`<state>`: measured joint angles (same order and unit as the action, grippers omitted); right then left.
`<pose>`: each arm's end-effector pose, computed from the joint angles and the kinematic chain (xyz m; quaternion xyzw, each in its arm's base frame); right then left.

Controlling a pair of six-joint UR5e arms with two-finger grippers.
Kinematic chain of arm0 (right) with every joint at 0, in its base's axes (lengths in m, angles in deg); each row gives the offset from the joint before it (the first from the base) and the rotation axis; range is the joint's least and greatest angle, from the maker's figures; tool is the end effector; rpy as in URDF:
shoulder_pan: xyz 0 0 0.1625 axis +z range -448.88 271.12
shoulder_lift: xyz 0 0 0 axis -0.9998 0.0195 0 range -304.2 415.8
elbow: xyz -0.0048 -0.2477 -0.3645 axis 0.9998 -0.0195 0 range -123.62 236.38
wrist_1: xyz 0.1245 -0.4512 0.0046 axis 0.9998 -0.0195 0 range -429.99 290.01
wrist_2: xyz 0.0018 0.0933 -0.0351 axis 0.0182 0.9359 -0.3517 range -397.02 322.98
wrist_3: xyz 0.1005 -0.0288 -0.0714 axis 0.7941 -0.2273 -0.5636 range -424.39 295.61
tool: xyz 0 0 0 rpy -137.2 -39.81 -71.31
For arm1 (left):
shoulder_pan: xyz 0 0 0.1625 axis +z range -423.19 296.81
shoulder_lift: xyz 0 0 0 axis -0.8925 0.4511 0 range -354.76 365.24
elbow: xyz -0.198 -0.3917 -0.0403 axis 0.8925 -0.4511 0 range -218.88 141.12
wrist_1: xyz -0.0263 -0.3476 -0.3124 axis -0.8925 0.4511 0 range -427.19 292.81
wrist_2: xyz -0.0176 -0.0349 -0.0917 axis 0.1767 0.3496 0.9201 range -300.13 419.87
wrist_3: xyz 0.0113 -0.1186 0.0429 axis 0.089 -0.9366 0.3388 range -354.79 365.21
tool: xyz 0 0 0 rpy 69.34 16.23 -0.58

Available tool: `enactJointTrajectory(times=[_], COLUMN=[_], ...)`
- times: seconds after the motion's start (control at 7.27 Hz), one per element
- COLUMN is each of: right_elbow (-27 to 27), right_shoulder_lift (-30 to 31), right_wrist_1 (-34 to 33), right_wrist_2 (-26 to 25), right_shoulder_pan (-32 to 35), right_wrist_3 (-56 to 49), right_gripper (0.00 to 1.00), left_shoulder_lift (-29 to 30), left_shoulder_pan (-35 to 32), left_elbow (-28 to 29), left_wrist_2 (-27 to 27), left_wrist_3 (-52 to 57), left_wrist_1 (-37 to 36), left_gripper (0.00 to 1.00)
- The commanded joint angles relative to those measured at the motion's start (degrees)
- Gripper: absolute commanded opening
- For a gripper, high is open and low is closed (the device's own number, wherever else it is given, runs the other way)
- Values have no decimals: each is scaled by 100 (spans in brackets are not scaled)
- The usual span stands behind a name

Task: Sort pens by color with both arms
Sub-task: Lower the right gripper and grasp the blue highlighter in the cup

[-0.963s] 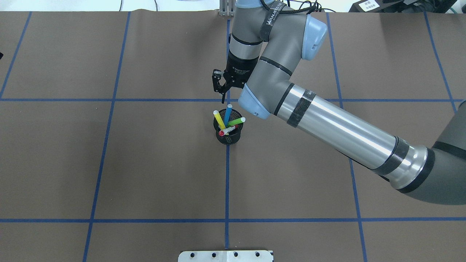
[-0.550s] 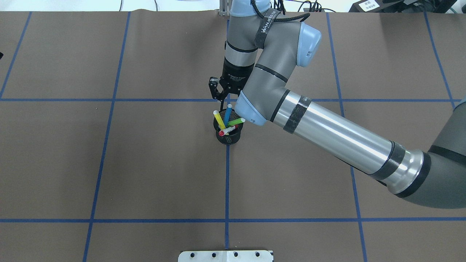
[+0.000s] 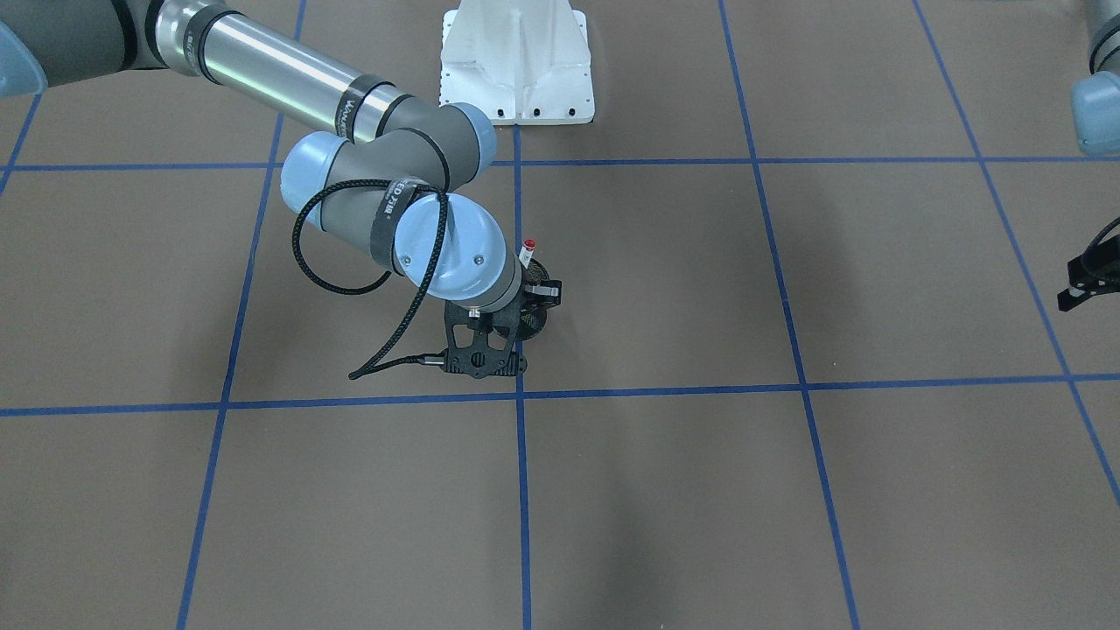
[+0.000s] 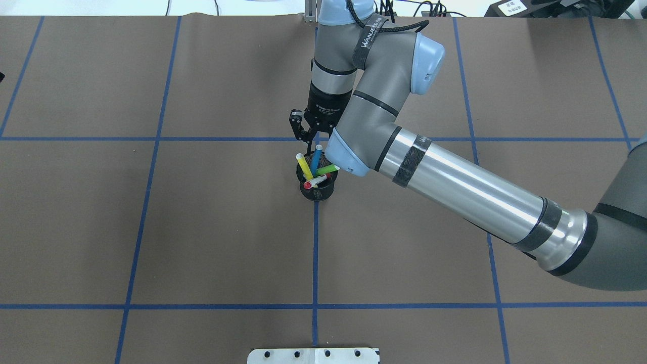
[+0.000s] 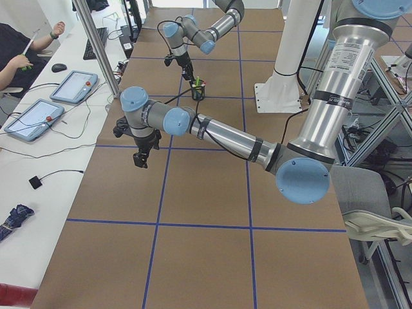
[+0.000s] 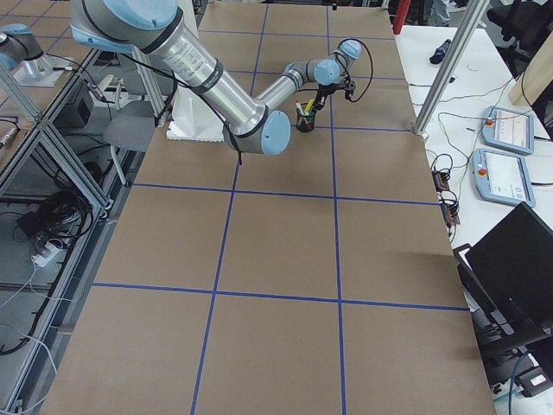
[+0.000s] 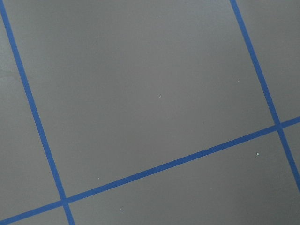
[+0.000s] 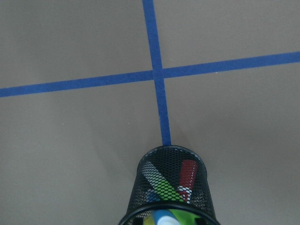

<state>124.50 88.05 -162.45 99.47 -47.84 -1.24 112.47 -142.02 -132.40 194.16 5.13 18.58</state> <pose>-0.6271 -0.6009 0.1527 -0.1661 -0.4302 -0.0039 0.8873 0.0860 -0.6674 0.4831 0.0958 0.3843 0.1424 0.9071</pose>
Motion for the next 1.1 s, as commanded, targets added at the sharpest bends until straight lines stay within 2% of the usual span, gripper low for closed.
enactJointTrajectory(times=[0.0, 0.69, 0.83, 0.96], right_elbow=[0, -44, -44, -44], right_shoulder_lift=[-8, -8, -8, -8], right_wrist_1=[0, 9, 18, 26], right_wrist_2=[0, -26, -26, -35], right_shoulder_pan=[0, 27, 18, 18], right_wrist_3=[-31, -92, -101, -145], right_gripper=[45, 45, 36, 9], left_shoulder_lift=[-8, -8, -8, -8], left_shoulder_pan=[0, 0, 0, 0], left_elbow=[1, -8, -8, -8], left_wrist_2=[0, 9, 18, 9], left_wrist_3=[0, 18, 18, 18], left_wrist_1=[10, 19, 19, 10], left_gripper=[100, 100, 100, 100])
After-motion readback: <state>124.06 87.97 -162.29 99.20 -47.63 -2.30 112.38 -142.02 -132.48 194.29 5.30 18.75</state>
